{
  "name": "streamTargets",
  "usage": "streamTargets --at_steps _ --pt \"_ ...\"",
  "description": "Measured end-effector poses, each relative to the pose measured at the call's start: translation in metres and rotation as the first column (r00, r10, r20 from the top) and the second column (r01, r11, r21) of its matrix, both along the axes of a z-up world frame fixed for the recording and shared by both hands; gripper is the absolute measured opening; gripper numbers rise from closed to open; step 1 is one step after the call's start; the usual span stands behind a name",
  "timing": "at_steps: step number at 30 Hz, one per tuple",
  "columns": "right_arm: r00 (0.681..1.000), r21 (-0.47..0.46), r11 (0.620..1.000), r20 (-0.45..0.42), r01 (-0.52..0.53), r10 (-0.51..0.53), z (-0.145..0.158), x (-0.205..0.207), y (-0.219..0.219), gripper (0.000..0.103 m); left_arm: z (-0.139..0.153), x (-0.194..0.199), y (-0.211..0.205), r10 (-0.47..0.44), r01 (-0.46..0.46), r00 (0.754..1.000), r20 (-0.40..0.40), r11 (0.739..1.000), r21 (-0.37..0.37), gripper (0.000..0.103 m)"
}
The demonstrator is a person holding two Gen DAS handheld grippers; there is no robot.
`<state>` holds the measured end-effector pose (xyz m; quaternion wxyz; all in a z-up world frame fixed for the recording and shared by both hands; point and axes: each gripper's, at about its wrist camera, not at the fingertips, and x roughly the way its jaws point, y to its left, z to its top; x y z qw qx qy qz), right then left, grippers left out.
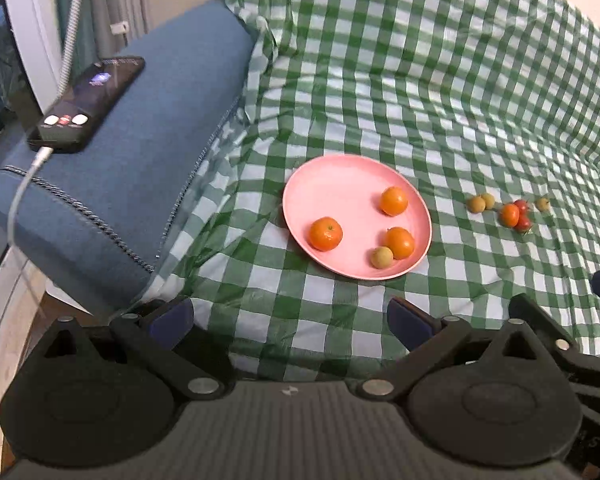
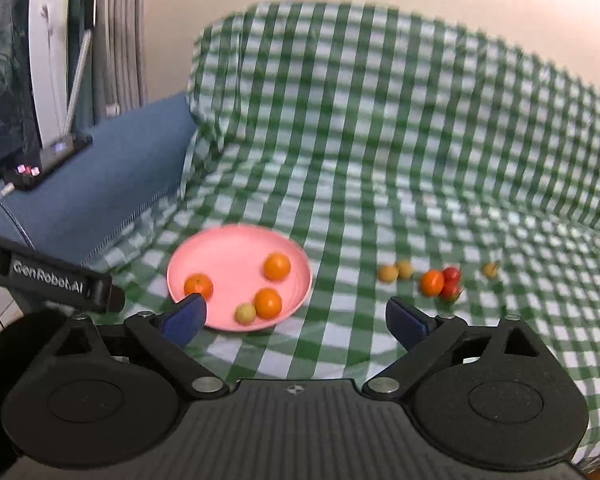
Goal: Organize fruits
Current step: 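Withdraw both open tools from the plate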
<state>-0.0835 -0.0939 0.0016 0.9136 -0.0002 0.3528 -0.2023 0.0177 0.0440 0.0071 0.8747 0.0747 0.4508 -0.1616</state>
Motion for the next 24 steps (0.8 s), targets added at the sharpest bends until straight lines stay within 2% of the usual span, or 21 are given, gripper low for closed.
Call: streamTargets --at_steps 3,7,14,24 --pt "1.0 -0.012 1.0 0.02 0.004 -0.004 0.01 -0.011 0.009 0.099 0.013 -0.017 0.011 0.011 -0.01 0.999 0.052 1.0 -0.021 0.103" --pt "0.997 -0.03 1.0 0.072 -0.005 0.007 0.022 -0.028 0.024 0.101 0.023 -0.033 0.022 0.013 -0.01 0.997 0.08 0.999 -0.039 0.103" --pt "0.994 -0.06 0.998 0.111 -0.004 0.011 0.037 -0.046 0.04 0.102 0.037 -0.064 0.029 -0.012 0.018 0.993 0.115 0.998 -0.052 0.103" --pt "0.99 -0.087 0.996 0.136 -0.018 0.03 0.045 -0.057 0.053 0.102 0.043 -0.073 0.037 -0.008 0.016 0.99 0.14 0.998 -0.054 0.103"
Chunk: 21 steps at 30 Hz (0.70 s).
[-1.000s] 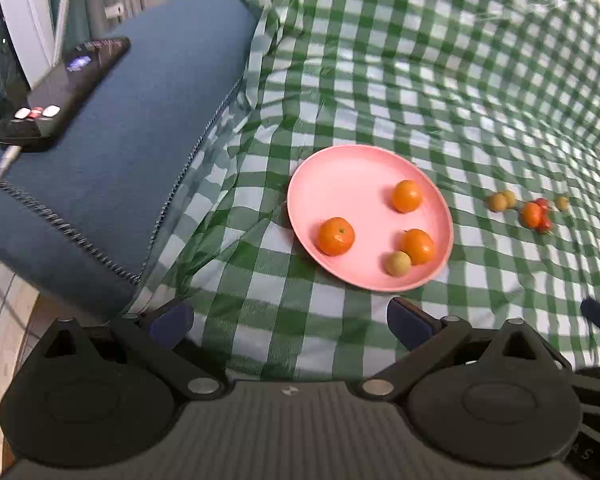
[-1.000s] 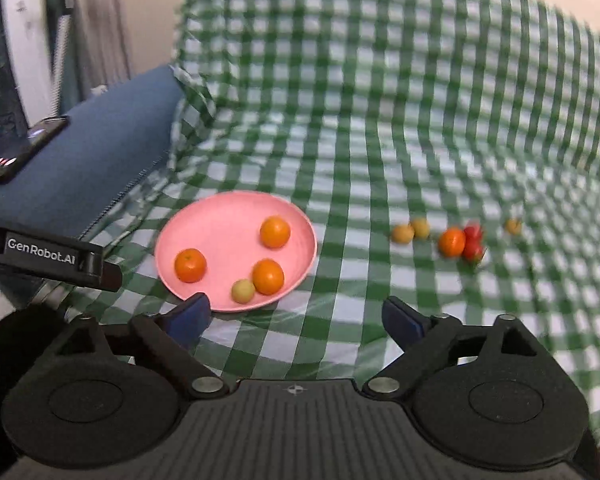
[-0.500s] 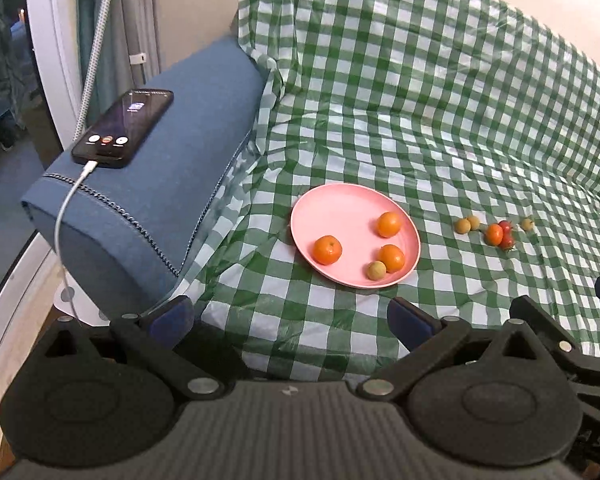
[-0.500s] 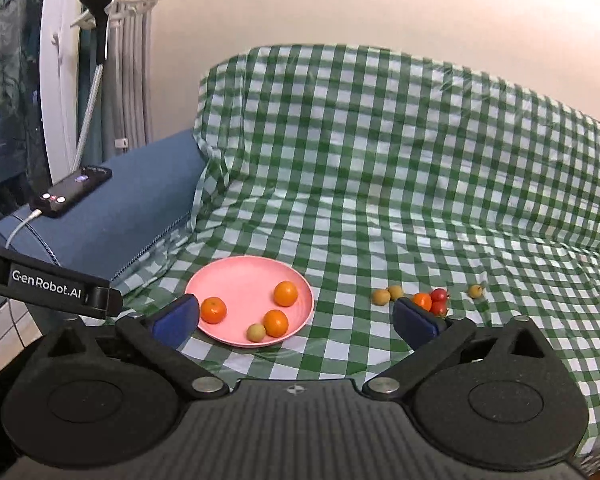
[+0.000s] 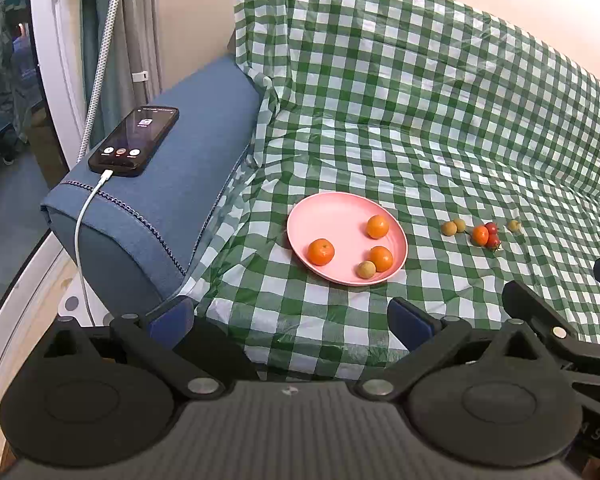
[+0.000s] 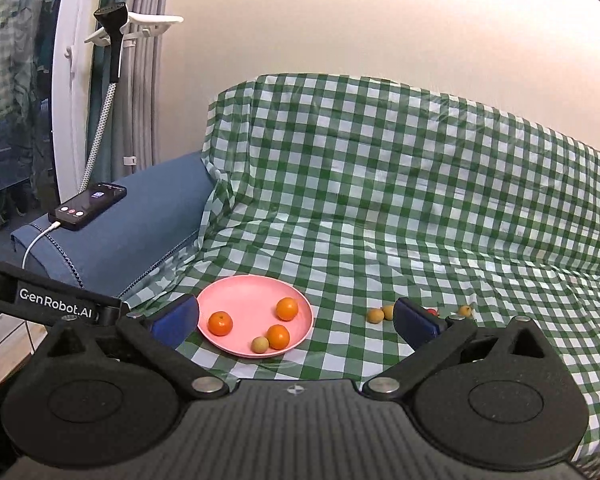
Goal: Organize fruits
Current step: 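Withdraw both open tools from the plate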
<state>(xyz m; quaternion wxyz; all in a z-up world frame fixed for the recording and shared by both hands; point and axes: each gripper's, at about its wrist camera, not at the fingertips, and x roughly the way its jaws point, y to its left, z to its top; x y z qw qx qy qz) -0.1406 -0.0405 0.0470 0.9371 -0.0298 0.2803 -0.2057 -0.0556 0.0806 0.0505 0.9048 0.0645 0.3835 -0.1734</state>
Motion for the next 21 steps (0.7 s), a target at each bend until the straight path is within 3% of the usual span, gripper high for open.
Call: streamTargets --at_steps 11,21 --pt "1.0 0.008 1.0 -0.01 0.001 -0.001 -0.002 0.002 -0.001 0.102 0.0 0.003 0.002 0.015 -0.015 1.0 -0.005 1.0 0.01 0.103" --pt "1.0 0.057 0.998 0.001 0.029 -0.03 -0.017 0.005 -0.029 0.102 -0.008 0.02 -0.015 0.028 -0.026 0.999 -0.04 0.999 0.048 0.103"
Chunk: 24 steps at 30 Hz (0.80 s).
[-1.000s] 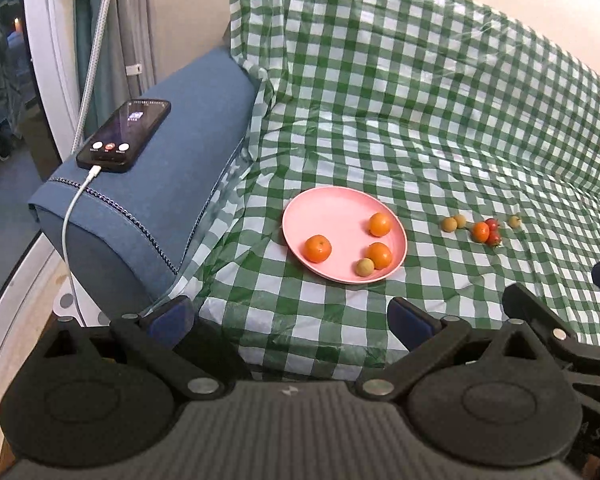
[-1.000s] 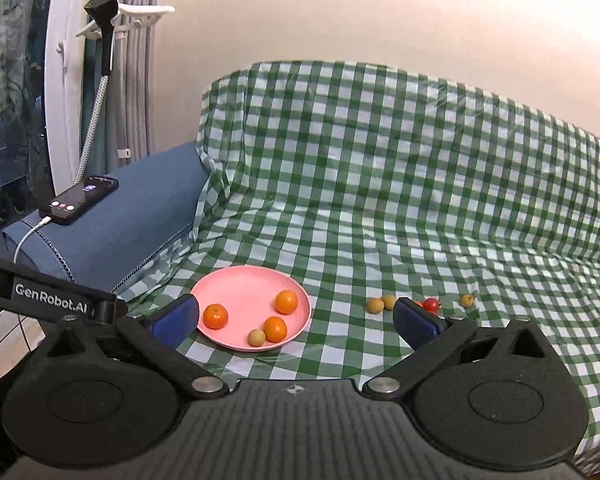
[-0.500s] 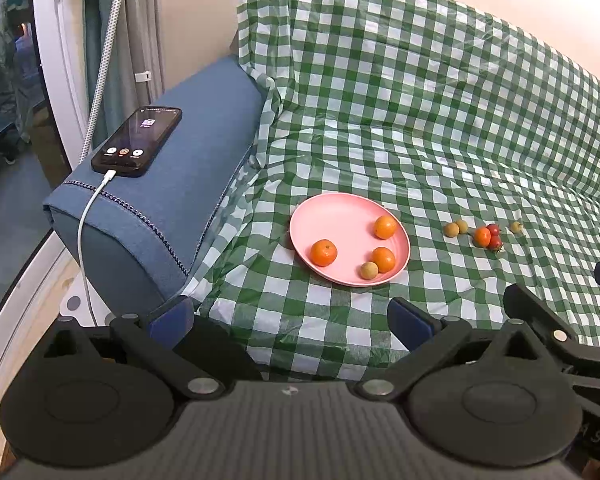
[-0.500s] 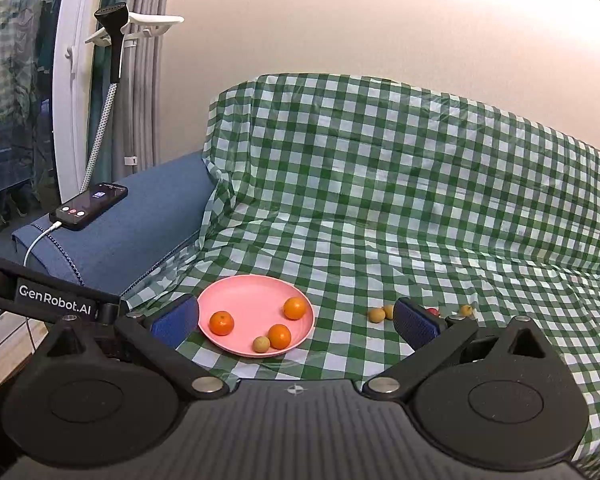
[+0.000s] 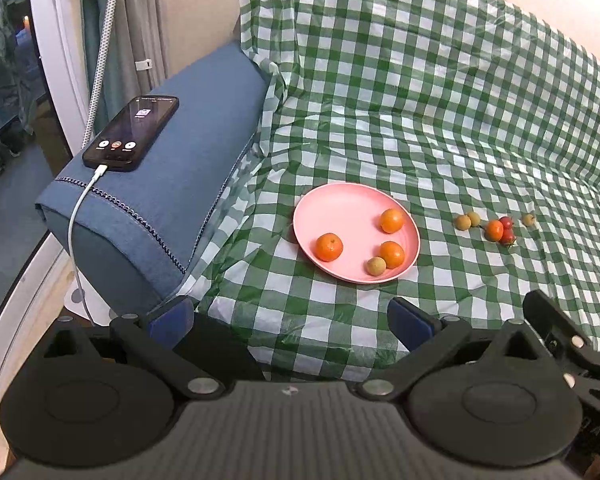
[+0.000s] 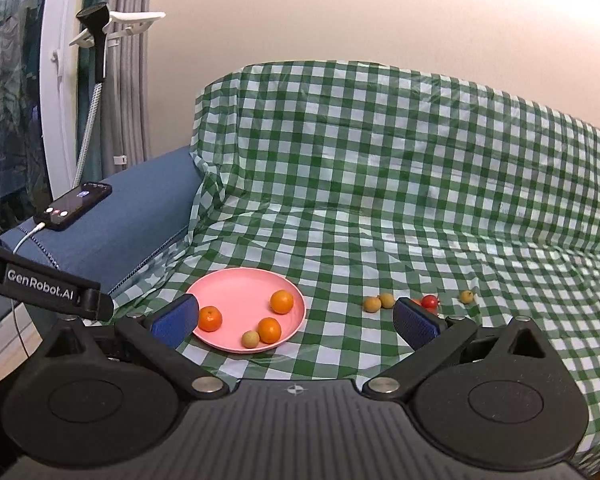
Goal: Organize fruits
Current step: 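Withdraw both open tools from the plate, then grasp a yellow plum with the left tool while the right tool grasps a red cherry tomato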
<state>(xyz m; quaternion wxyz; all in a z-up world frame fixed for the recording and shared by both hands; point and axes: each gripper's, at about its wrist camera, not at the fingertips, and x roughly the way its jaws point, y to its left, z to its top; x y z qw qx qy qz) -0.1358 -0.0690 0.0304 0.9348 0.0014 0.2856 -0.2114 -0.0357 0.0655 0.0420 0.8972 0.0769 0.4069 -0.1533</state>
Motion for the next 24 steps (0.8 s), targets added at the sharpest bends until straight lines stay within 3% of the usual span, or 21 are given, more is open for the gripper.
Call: streamTargets --at_steps 7,13,19,24 --pt "0.999 0.04 0.999 -0.03 -0.013 0.015 -0.014 0.017 -0.01 0.102 -0.01 0.015 -0.002 0.014 -0.013 1.0 -0.027 0.999 0.03 0.103" --pt "0.999 0.071 0.997 -0.044 0.034 -0.031 -0.025 0.023 -0.027 0.102 -0.018 0.031 -0.017 0.016 -0.012 0.998 -0.063 0.998 0.061 0.103" --pt "0.984 0.076 0.981 -0.044 0.178 -0.175 -0.039 0.025 -0.082 0.102 -0.025 0.054 -0.062 -0.029 0.037 0.994 -0.102 0.996 0.078 0.103" --pt "0.96 0.08 0.958 -0.066 0.276 -0.271 -0.064 0.031 -0.148 0.102 -0.042 0.087 -0.129 -0.084 0.096 0.982 -0.171 0.993 0.065 0.103"
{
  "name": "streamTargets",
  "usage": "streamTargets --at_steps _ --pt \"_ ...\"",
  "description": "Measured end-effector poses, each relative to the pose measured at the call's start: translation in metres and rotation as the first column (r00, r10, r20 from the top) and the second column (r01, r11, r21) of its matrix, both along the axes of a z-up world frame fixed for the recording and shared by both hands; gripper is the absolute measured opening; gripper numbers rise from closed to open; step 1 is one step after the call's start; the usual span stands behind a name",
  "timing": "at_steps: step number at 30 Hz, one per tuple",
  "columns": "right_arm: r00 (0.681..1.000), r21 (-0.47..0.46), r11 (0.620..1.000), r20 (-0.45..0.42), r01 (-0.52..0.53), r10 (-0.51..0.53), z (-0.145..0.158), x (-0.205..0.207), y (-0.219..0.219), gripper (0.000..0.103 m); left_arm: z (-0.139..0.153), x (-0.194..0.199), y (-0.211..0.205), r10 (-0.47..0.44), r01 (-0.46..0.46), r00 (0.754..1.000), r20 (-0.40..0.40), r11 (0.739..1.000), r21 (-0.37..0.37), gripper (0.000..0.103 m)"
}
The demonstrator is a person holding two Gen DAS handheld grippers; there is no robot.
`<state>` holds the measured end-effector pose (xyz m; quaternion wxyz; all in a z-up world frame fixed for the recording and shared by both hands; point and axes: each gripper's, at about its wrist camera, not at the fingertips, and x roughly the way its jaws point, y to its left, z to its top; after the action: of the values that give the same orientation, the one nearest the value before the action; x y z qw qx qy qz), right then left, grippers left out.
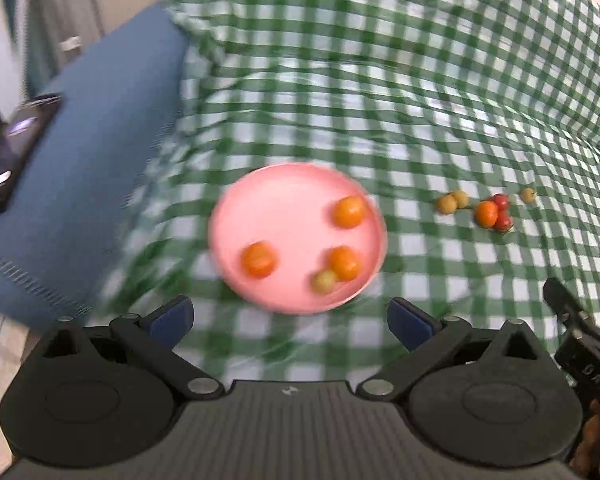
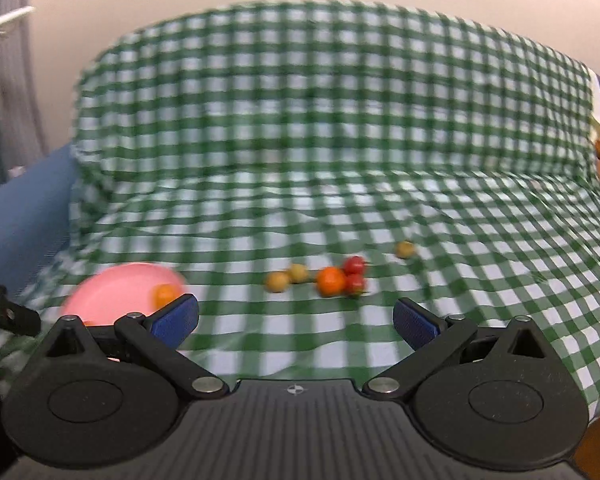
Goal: Organize fruits
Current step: 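Grasp a yellow plum with the left tool while the right tool grasps a red cherry tomato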
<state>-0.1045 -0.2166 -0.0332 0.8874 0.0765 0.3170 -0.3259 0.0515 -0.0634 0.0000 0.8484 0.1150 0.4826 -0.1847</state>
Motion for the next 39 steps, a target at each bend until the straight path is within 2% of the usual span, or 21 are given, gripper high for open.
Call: streamTargets --at_steps 6,9,12,15,19,23,26,28,36,37,39 --pt "0.99 -0.043 0.991 -0.051 0.126 -0.128 -0.047 0.021 -0.08 0.102 -0.036 0.039 -0.101 -0.095 0.096 0.994 -0.061 0.995 0.018 0.103" --pt "0.977 -0.029 0.984 -0.114 0.175 -0.178 -0.077 0.039 -0.118 0.102 -0.059 0.06 -0.15 -0.129 0.131 0.987 -0.094 0.991 0.011 0.103" --pt "0.971 -0.009 0.983 -0.158 0.181 -0.18 -0.106 0.05 -0.143 0.102 -0.082 0.08 -0.19 -0.154 0.158 0.98 -0.129 0.987 0.025 0.103" --pt "0.969 0.008 0.985 -0.181 0.17 -0.166 -0.122 0.058 -0.158 0.102 -0.105 0.098 -0.219 -0.175 0.183 0.974 -0.141 0.982 0.041 0.103" --pt "0.976 -0.013 0.992 -0.179 0.125 -0.125 -0.134 0.07 -0.17 0.102 -0.133 0.12 -0.239 -0.175 0.193 0.96 -0.217 0.979 0.063 0.103" --pt "0.976 -0.04 0.995 -0.199 0.086 -0.092 -0.149 0.086 -0.176 0.102 -0.151 0.138 -0.246 -0.14 0.165 0.961 -0.239 0.982 0.091 0.103" --pt "0.966 -0.063 0.996 -0.25 0.057 -0.071 -0.158 0.098 -0.177 0.1 -0.159 0.15 -0.244 -0.15 0.175 0.948 -0.282 0.983 0.064 0.103" --pt "0.968 -0.07 0.996 -0.244 0.049 -0.065 -0.161 0.101 -0.175 0.1 -0.163 0.157 -0.242 -0.147 0.172 0.94 -0.309 0.983 0.057 0.103" --pt "0.97 -0.023 0.997 -0.231 0.074 -0.077 -0.159 0.1 -0.183 0.099 -0.167 0.167 -0.25 -0.133 0.174 0.95 -0.284 0.977 0.123 0.103" --pt "0.97 -0.013 0.997 -0.23 0.076 -0.077 -0.158 0.1 -0.186 0.097 -0.166 0.164 -0.255 -0.134 0.18 0.949 -0.285 0.974 0.141 0.101" --pt "0.974 0.017 0.998 -0.22 0.062 -0.057 -0.155 0.1 -0.191 0.084 -0.16 0.159 -0.255 -0.14 0.188 0.947 -0.288 0.971 0.148 0.084"
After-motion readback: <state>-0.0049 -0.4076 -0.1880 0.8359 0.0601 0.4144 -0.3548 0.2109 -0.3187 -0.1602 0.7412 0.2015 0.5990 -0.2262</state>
